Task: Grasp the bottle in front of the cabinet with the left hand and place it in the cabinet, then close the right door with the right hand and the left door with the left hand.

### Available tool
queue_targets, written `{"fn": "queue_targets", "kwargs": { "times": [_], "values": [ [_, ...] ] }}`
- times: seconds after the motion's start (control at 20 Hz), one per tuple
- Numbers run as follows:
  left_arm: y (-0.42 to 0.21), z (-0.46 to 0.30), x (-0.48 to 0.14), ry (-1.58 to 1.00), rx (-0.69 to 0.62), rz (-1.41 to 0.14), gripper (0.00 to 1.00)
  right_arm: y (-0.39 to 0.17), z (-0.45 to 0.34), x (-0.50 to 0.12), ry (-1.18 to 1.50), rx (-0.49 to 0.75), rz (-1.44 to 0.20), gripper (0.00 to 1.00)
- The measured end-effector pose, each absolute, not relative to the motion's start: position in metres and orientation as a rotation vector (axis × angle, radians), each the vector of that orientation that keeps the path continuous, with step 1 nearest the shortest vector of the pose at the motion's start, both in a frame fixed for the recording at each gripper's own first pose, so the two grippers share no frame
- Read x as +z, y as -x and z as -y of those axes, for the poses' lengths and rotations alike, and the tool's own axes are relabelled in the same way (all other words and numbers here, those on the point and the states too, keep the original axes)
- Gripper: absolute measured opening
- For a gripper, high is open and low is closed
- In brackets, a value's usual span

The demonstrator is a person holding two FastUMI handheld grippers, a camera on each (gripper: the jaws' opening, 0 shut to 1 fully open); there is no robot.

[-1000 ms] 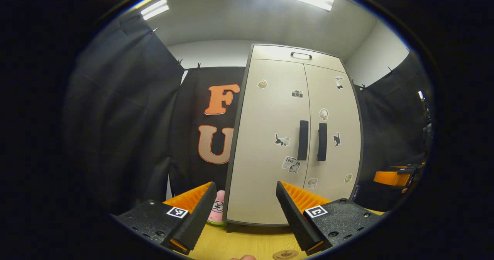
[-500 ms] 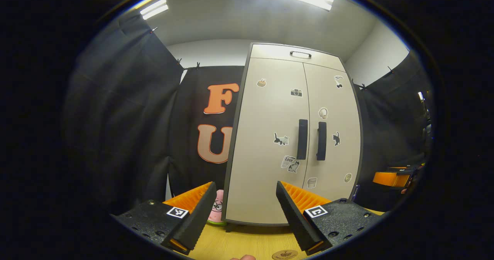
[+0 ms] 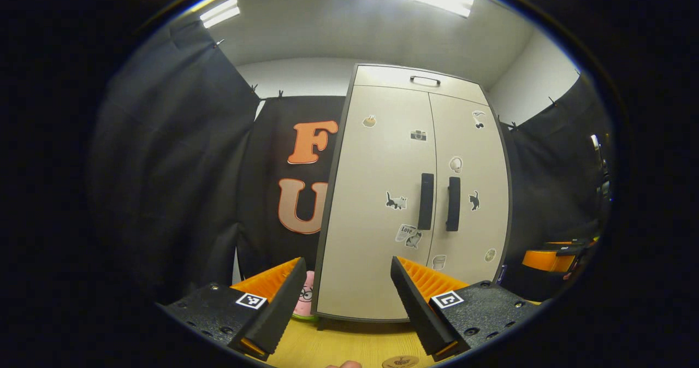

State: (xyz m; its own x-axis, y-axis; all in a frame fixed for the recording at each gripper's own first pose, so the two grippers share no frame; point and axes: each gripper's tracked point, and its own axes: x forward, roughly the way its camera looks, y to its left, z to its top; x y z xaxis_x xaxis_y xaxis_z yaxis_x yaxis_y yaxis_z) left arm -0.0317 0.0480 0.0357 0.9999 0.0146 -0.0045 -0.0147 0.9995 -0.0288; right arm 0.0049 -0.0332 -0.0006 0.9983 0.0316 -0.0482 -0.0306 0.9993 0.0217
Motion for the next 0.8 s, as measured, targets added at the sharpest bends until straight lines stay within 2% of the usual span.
{"fn": "queue_targets", "kwargs": {
  "times": [0.8],
  "values": [
    [0.0331,-0.0505,0.0375,0.051,0.018,0.002,0.94,-0.004,0.0299,0.0028,-0.012,0.035,-0.042,0.95]
  ]
}}
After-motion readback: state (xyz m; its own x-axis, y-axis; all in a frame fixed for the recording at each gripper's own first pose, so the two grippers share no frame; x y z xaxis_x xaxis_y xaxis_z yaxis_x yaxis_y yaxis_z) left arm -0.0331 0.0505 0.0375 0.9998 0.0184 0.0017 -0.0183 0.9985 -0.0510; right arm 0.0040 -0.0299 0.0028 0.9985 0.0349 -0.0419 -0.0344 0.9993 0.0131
